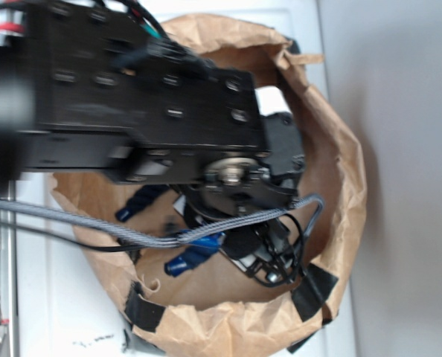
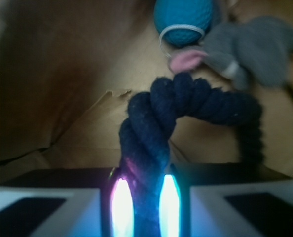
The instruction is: Grab the blue rope.
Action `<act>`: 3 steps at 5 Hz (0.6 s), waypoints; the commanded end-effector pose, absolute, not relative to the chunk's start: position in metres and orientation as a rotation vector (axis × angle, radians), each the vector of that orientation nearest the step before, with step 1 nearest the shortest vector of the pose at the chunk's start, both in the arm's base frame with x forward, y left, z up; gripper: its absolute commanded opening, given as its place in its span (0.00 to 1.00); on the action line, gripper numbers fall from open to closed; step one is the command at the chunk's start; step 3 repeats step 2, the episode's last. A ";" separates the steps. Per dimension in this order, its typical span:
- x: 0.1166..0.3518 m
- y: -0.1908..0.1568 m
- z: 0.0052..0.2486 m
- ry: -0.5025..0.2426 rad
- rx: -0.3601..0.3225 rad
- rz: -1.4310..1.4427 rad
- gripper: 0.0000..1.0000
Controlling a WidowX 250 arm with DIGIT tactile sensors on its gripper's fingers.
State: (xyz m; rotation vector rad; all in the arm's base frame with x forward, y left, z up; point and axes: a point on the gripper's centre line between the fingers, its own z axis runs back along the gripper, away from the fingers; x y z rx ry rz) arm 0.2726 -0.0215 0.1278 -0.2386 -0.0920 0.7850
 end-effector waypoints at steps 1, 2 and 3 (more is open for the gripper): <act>0.258 0.011 0.186 -0.251 -0.322 0.808 0.00; 0.256 -0.004 0.175 -0.343 -0.145 0.806 0.00; 0.256 -0.004 0.175 -0.343 -0.145 0.806 0.00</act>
